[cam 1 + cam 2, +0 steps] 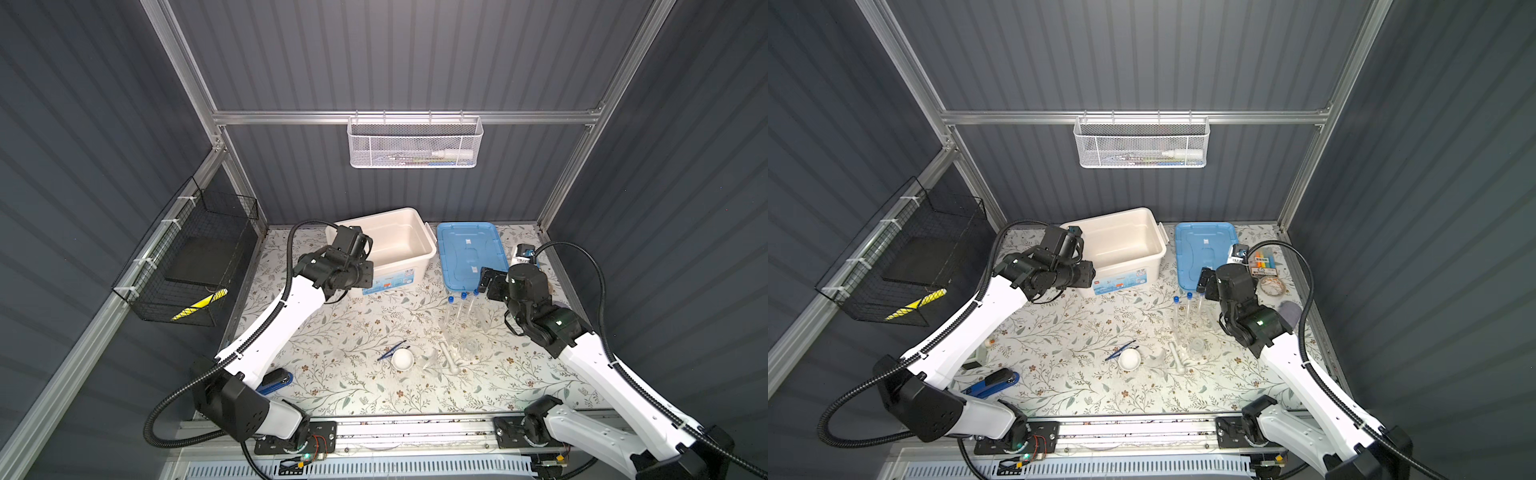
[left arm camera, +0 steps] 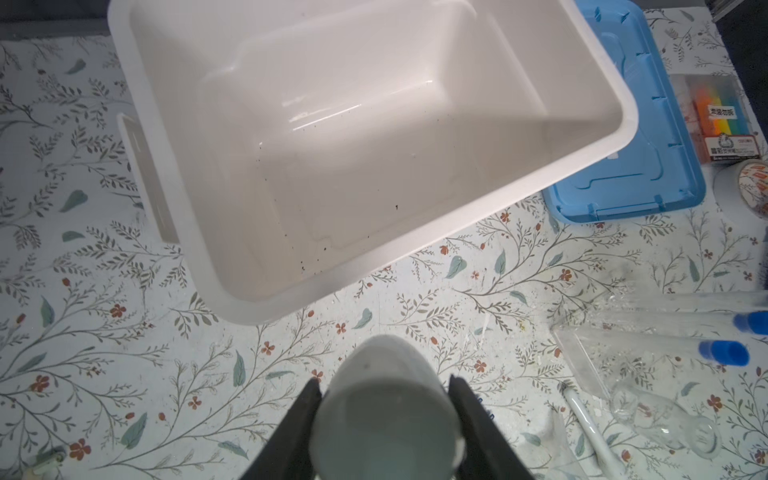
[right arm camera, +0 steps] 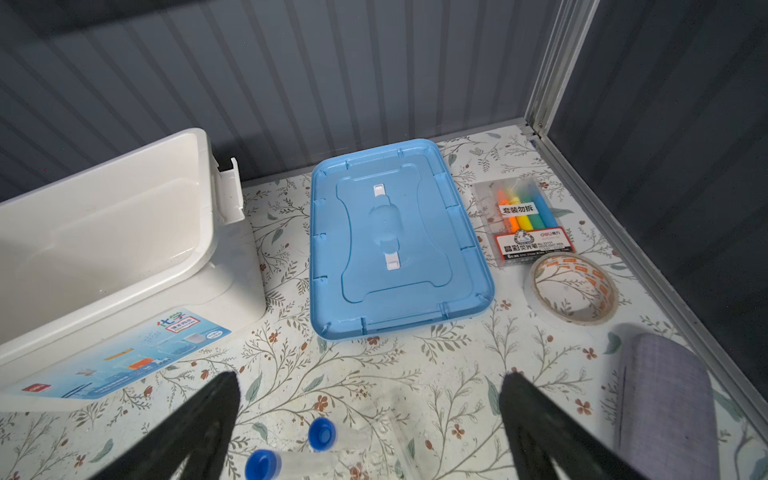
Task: Organize the chemistry lab equipment
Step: 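Lift the white cup with the left gripper and carry it over the white bin, then lower the held white cup into the white bin with the left gripper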
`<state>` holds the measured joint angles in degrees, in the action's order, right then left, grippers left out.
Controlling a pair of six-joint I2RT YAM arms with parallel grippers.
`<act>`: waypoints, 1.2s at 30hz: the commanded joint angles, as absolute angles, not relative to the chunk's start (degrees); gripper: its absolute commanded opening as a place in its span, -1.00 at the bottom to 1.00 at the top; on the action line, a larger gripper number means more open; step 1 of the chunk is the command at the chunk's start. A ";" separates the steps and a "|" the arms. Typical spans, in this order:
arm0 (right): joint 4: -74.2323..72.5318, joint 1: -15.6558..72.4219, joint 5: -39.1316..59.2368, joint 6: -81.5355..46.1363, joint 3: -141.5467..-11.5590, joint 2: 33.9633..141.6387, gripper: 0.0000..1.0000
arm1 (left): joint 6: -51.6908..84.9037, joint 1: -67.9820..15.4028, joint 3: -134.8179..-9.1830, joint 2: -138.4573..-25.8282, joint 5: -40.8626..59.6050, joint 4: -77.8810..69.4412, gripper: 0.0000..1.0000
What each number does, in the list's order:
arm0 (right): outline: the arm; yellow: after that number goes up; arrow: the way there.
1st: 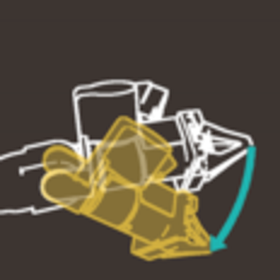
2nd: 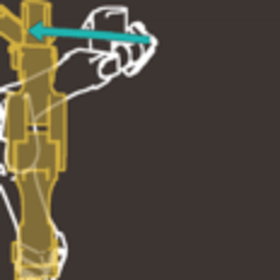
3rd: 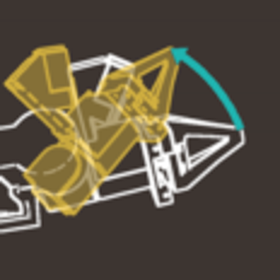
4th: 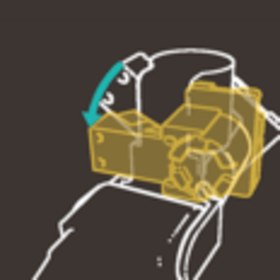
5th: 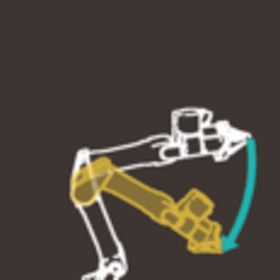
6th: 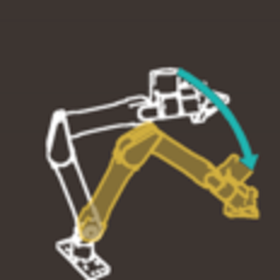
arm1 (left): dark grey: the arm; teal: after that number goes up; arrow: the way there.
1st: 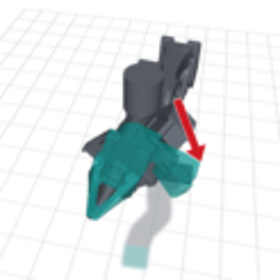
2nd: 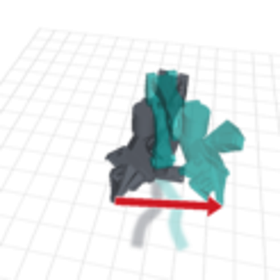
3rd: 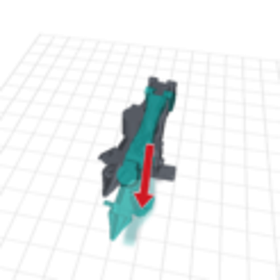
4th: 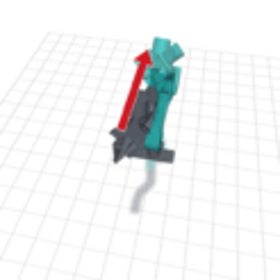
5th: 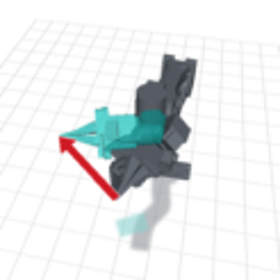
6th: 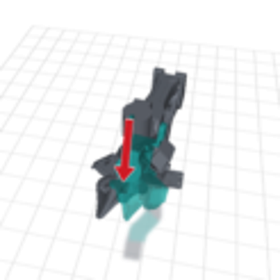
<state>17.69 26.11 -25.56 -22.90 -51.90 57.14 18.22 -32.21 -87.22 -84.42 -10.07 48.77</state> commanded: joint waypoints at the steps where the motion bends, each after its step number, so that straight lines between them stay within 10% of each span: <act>1: 15.79 24.82 -23.37 -21.22 -54.56 58.79 0.98 | 14.22 -32.19 -93.44 -88.60 -10.63 54.69 -0.35; 36: 10.45 14.68 -11.38 -17.92 -63.53 76.06 0.98 | 7.32 -20.41 -122.96 -128.94 -0.70 56.34 -0.36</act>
